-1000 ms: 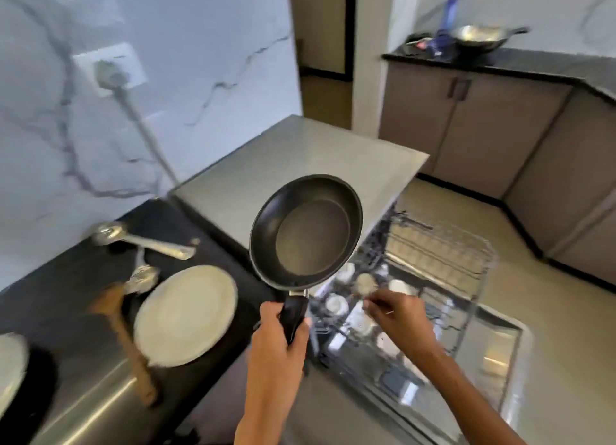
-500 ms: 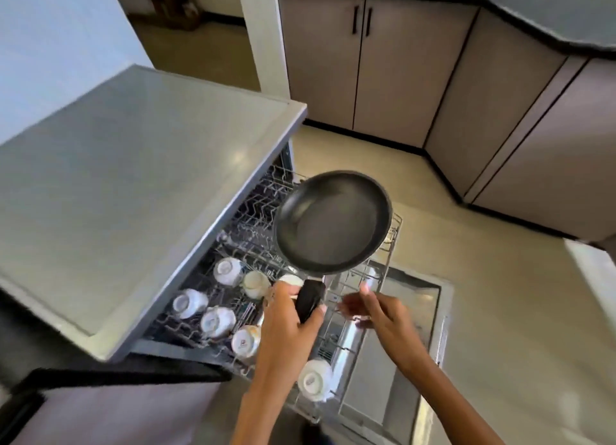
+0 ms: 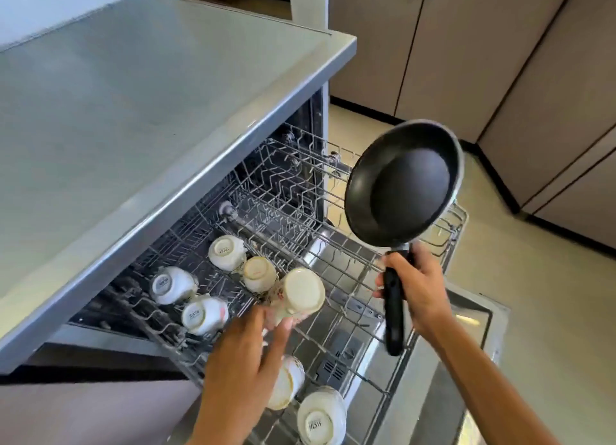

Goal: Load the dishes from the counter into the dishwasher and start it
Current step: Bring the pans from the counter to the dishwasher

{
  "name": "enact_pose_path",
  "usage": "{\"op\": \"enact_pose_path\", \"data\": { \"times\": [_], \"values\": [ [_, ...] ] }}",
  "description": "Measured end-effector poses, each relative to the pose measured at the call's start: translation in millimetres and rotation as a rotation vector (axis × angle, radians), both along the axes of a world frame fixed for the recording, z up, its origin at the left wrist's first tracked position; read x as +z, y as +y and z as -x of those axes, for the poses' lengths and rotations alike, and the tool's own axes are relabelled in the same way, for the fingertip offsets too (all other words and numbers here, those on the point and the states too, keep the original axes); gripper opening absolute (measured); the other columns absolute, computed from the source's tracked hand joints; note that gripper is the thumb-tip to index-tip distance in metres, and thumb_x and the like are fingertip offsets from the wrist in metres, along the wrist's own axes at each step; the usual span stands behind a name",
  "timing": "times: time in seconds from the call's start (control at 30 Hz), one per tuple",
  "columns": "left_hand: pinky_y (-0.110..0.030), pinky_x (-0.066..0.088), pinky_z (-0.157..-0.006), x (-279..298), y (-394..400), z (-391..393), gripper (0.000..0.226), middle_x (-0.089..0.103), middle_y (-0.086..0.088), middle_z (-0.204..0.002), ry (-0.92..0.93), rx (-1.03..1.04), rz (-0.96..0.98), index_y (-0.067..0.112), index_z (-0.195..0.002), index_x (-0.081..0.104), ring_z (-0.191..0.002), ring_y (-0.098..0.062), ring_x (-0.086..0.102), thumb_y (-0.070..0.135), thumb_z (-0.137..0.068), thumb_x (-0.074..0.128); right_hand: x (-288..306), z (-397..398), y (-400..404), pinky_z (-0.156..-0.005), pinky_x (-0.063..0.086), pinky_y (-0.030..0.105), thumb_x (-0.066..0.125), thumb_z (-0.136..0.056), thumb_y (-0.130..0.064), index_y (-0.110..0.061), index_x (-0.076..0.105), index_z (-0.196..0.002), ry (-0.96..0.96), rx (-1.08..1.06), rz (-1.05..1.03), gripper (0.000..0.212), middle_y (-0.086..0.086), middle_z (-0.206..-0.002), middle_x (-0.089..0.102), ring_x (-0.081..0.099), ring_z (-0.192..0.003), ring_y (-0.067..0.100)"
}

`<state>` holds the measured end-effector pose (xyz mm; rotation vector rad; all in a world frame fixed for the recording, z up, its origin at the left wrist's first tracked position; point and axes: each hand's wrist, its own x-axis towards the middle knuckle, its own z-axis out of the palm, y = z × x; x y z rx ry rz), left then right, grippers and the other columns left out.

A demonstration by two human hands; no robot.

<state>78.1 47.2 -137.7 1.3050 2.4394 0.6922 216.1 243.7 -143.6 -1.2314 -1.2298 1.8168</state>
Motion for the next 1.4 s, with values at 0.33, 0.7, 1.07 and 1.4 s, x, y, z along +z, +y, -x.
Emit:
{"op": "enact_pose_path", "data": {
  "times": [0.33, 0.7, 1.07, 1.4],
  "values": [
    [-0.031, 0.041, -0.079, -70.1, -26.3, 20.0, 0.040, 0.064, 0.004, -0.093, 0.294, -0.027, 0.051, 0.019, -0.103, 0.064, -0.087, -0.018, 0.060, 0.044, -0.091, 0.035, -19.6, 72.5, 33.0, -0.074, 0.042, 0.030, 0.056, -0.089, -0.020, -0.019, 0.027, -0.145, -0.769, 0.520, -0.978, 0.063, 0.014, -0.107, 0.055, 0.056, -0.088, 0.028],
    [-0.030, 0.036, -0.077, -76.2, -25.2, 17.9, 0.034, 0.066, 0.004, -0.094, 0.291, -0.028, 0.014, 0.018, -0.098, 0.065, -0.087, -0.016, 0.062, 0.036, -0.089, 0.038, -78.9, 132.0, 35.4, -0.058, 0.041, 0.031, 0.035, -0.100, -0.028, -0.014, 0.004, -0.149, -0.985, 0.586, -1.047, 0.060, 0.021, -0.123, 0.041, 0.059, -0.079, 0.033],
    [-0.036, 0.052, -0.071, -77.6, -24.3, 17.3, 0.052, 0.067, 0.003, -0.098, 0.228, -0.010, 0.042, 0.019, -0.100, 0.066, -0.090, -0.016, 0.064, 0.044, -0.098, 0.021, -112.6, 115.7, 39.0, -0.083, 0.050, 0.037, 0.055, -0.092, -0.023, -0.008, 0.008, -0.147, -0.770, 0.708, -0.986, 0.075, 0.020, -0.122, 0.041, 0.056, -0.096, 0.031],
    [-0.036, 0.051, -0.067, -79.4, -23.6, 16.9, 0.054, 0.068, 0.003, -0.096, 0.258, -0.020, 0.024, 0.018, -0.097, 0.067, -0.087, -0.017, 0.064, 0.045, -0.098, 0.020, -121.4, 110.1, 41.0, -0.089, 0.051, 0.038, 0.070, -0.081, -0.016, -0.012, 0.026, -0.144, -0.653, 0.724, -0.891, 0.077, 0.015, -0.115, 0.061, 0.062, -0.099, 0.026]
  ]
}}
